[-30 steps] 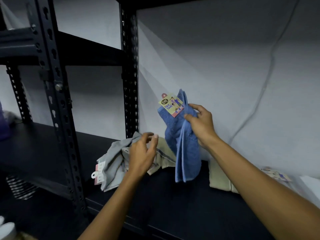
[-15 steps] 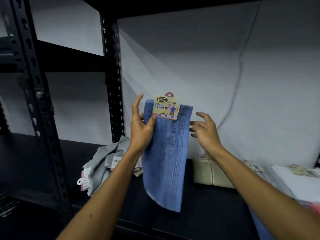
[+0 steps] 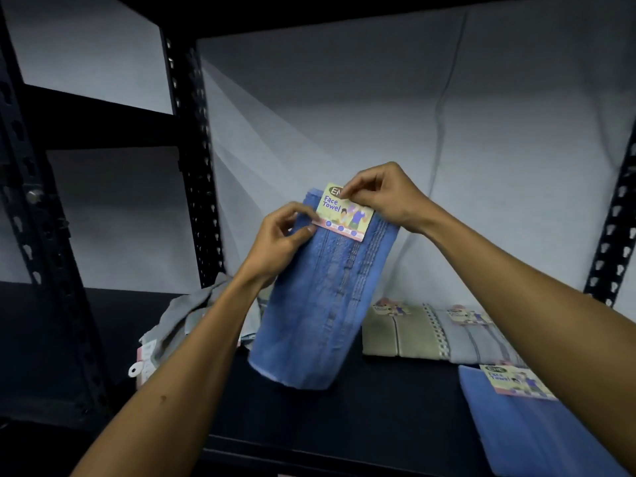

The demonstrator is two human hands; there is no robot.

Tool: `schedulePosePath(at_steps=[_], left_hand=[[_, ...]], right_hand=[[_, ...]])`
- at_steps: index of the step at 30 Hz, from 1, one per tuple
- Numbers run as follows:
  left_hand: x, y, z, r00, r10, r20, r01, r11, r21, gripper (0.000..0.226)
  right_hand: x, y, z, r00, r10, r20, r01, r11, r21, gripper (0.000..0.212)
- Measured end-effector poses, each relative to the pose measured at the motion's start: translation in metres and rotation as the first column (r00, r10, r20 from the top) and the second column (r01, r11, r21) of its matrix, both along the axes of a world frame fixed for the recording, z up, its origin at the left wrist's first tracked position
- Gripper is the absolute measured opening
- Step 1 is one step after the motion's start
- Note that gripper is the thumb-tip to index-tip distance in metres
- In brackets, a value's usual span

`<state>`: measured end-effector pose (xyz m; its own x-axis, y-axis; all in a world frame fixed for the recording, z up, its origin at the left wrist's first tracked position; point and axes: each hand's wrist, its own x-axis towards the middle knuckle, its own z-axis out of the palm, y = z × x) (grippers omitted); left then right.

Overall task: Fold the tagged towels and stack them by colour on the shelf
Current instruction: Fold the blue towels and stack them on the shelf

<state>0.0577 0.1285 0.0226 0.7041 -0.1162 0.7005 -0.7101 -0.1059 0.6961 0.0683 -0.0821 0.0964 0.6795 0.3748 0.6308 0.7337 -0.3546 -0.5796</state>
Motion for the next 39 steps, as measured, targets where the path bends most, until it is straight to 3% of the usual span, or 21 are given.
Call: schedulePosePath(at_steps=[6, 10, 14, 16, 19, 21, 23, 25, 29, 31, 34, 39], left_hand=[[-0.002, -0.004, -0.061, 0.947, -0.11, -0.301, 0.12, 0.993, 0.014, 0.021], [0.0, 0.009, -0.134, 0.865, -0.118, -0.487, 0.156, 0.987, 0.039, 0.042], [0.0, 0.025, -0.173, 0.862, 0.071, -0.502, -0.052, 0.997, 0.051, 0.045], [0.0, 0.033, -0.171, 0.837, 0.074, -0.542, -0.157, 0.982, -0.109, 0.038], [-0.005, 0.038, -0.15, 0.835, -0.034, -0.55, -0.228, 0.887, -0.401, 0.036], [-0.008, 0.041, -0.132, 0.851, 0.033, -0.525, -0.294, 0.858, -0.422, 0.031], [-0.01, 0.049, -0.117, 0.854, 0.109, -0.508, -0.341, 0.856, -0.39, 0.025], [-0.013, 0.058, -0.107, 0.818, 0.055, -0.572, -0.31, 0.88, -0.359, 0.02], [-0.02, 0.074, -0.128, 0.558, -0.122, -0.821, -0.174, 0.95, -0.259, 0.016], [-0.023, 0.081, -0.153, 0.491, -0.034, -0.871, -0.168, 0.977, -0.133, 0.015], [-0.031, 0.08, -0.174, 0.543, 0.213, -0.812, -0.197, 0.973, 0.123, 0.02], [-0.036, 0.073, -0.179, 0.694, 0.494, -0.523, -0.27, 0.853, 0.447, 0.01]], right_hand=[[0.013, -0.008, -0.019, 0.988, -0.133, -0.073, 0.142, 0.982, 0.128, 0.022], [0.021, -0.028, -0.031, 0.966, -0.203, -0.157, 0.239, 0.935, 0.262, 0.026], [0.032, -0.051, -0.049, 0.927, -0.274, -0.256, 0.352, 0.871, 0.341, 0.028], [0.036, -0.064, -0.062, 0.894, -0.331, -0.304, 0.424, 0.844, 0.328, 0.033], [0.033, -0.08, -0.08, 0.838, -0.371, -0.4, 0.501, 0.813, 0.296, 0.035], [0.026, -0.086, -0.094, 0.805, -0.351, -0.479, 0.51, 0.821, 0.255, 0.03], [0.02, -0.088, -0.11, 0.761, -0.33, -0.559, 0.51, 0.837, 0.2, 0.028], [0.015, -0.09, -0.126, 0.708, -0.309, -0.635, 0.513, 0.843, 0.161, 0.031], [-0.001, -0.092, -0.158, 0.606, -0.374, -0.702, 0.482, 0.875, -0.05, 0.031], [-0.011, -0.092, -0.175, 0.559, -0.399, -0.726, 0.454, 0.881, -0.134, 0.029], [-0.022, -0.095, -0.198, 0.542, -0.445, -0.713, 0.407, 0.881, -0.24, 0.03], [-0.031, -0.103, -0.214, 0.676, -0.543, -0.498, 0.393, 0.837, -0.38, 0.028]])
